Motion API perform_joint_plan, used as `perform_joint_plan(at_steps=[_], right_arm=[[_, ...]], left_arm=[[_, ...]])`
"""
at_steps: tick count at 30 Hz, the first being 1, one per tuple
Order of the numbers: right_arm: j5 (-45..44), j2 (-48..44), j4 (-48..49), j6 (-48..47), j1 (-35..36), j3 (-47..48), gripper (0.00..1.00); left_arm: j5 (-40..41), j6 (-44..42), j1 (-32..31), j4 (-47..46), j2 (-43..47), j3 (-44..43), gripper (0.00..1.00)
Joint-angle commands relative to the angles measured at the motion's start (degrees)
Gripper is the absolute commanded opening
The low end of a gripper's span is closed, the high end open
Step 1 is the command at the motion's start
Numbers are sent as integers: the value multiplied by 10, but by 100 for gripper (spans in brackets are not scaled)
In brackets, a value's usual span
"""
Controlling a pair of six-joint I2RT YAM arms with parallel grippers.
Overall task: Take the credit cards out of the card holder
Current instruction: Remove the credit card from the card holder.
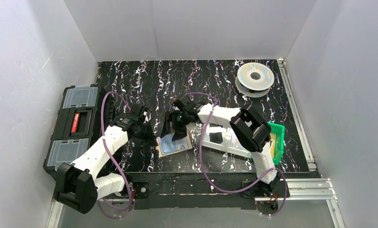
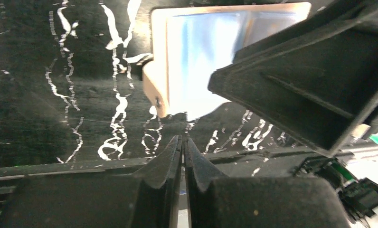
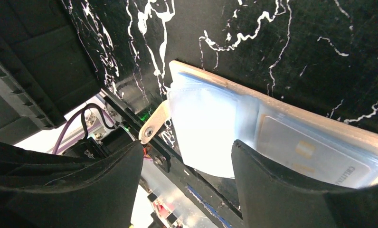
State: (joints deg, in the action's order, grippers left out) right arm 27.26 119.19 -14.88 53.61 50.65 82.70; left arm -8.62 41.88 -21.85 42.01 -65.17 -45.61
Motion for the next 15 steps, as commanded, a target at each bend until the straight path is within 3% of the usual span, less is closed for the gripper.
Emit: perform_joint_plan(at_steps=[1,7,15], right_arm=[[-24,-58,-12,-16,1,1,75],[-127,-102,-104,-49,-11,-8,68],[-172,-120,-146,-89,-29,-44,57]], left_arm=[[-64,-3,-1,-22,-5,-41,8],[-125,34,-2,-93,-61,-50,13],[-171,67,-1,-197,-142,-34,22]])
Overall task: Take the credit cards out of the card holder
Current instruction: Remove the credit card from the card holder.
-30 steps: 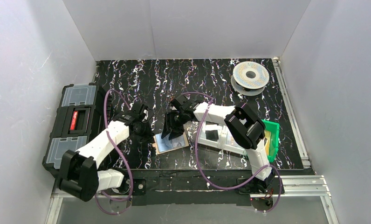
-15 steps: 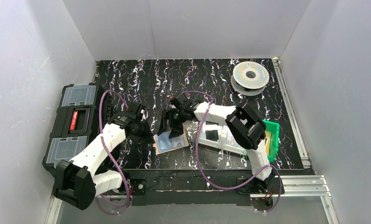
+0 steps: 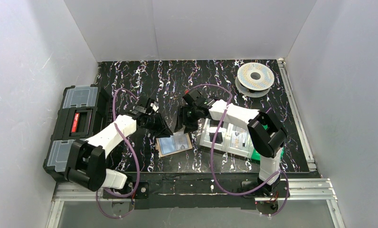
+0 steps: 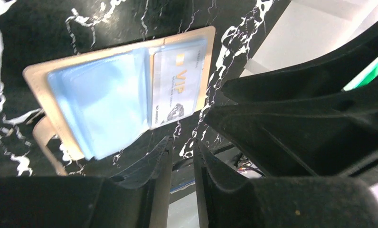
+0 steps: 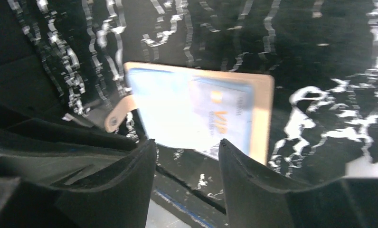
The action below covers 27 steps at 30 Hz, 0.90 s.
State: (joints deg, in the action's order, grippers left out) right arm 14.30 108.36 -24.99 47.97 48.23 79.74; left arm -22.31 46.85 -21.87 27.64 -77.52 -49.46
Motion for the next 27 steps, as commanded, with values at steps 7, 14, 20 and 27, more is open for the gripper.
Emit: perform_joint_plan(at_steps=[7,14,20,27], right_arm=[[-62,9,-64,-55,-5,-8,53],[-67,21,-64,-74,-5,-17,49],[-67,29,-66,-82,-4,-21,48],[-61,47,-69,-83,0,-18,46]], left_arm=[[-45,22,-1,-108,-62,31,24],[-63,26,-1,-156,-82,59,23],[-59,19,-1,-160,-88,64,23],[-65,13,-1,-169,-105,73,24]])
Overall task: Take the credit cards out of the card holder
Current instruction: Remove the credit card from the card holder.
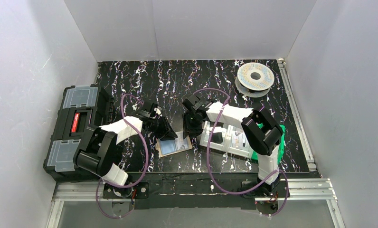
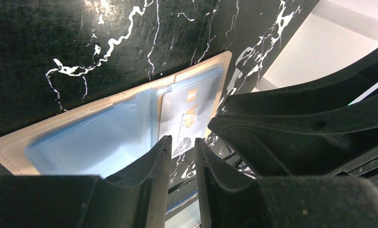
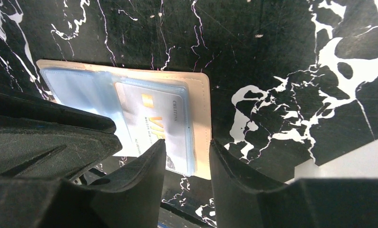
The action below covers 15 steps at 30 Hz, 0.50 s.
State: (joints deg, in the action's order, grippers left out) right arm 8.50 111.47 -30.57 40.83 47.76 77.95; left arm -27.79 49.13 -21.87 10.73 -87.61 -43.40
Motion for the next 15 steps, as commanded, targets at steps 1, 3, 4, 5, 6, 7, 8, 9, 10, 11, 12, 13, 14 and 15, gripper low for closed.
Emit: perform_joint_plan(at_steps=[1,3,4,5,6,7,8,9,10,11,12,13,14,15], right_arm=[[-4,18,-14,-12,6,0,46],[-5,22,-15,-11,7,0,45],[-4,23,-15,-11,8,0,44],[-3,25,-16,-10,8,0,43],[-3,26,-16,-10,9,1,43],[-3,27,-17,-11,9,1,42],[-4,27,-18,-11,8,1,41],[-5,27,-19,-11,8,0,40],[-5,28,-19,-11,9,-1,39],[-5,27,-19,-11,9,-2,38],[-4,28,-19,-11,9,-2,37],[-4,29,-19,-11,9,-2,37],[-4,29,-19,-11,10,-2,36],[-5,29,-20,-11,10,-1,36]], left_arm=[[-7,-12,-1,3,-4,13,24],[-5,-15,-1,5,-5,13,25],[-4,-16,-1,4,-7,13,25],[-3,-17,-1,4,-9,13,26],[-3,-18,-1,3,-12,14,26],[-3,-17,-1,0,-14,15,26],[-4,-17,-1,-2,-18,15,26],[-5,-17,-1,-4,-20,15,26],[-5,-16,-1,-6,-22,15,26],[-5,-16,-1,-7,-24,15,26],[-6,-16,-1,-9,-25,15,26],[-6,-17,-1,-9,-27,15,26],[-6,-17,-1,-9,-28,15,26],[-6,-17,-1,-8,-28,15,26]])
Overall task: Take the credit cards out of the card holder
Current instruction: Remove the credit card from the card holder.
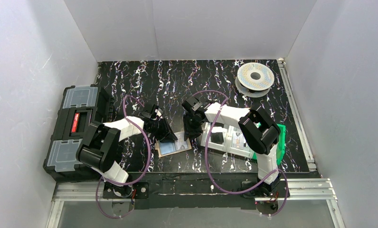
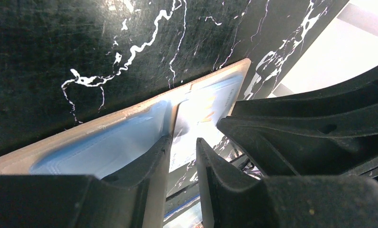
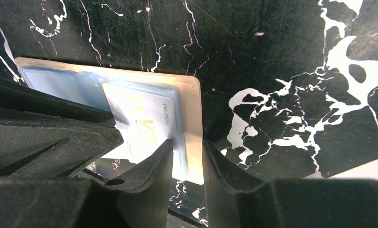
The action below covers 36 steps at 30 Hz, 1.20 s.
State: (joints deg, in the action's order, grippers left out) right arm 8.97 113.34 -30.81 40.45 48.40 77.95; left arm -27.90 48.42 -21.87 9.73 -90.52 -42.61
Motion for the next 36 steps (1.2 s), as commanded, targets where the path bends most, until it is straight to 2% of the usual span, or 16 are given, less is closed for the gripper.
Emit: perform_joint_plan(at_steps=[1,10,17,24,31,36], right_arm=[[-10,10,-18,-6,4,-2,36],[-13,12,-22,-10,8,4,30],[-13,30,-31,-12,16,14,27],[-11,49,-52,-17,23,36,25],[-7,65,-62,-20,35,56,32],[-5,71,-61,-19,36,53,29]], left_arm=[[-5,-11,-1,2,1,8,26],[1,-15,-1,3,-4,16,26],[38,-39,-1,52,3,19,26],[-3,-19,-1,-10,-7,40,26],[-32,-3,-1,-46,-12,42,21],[-53,11,-1,-67,-8,43,19]])
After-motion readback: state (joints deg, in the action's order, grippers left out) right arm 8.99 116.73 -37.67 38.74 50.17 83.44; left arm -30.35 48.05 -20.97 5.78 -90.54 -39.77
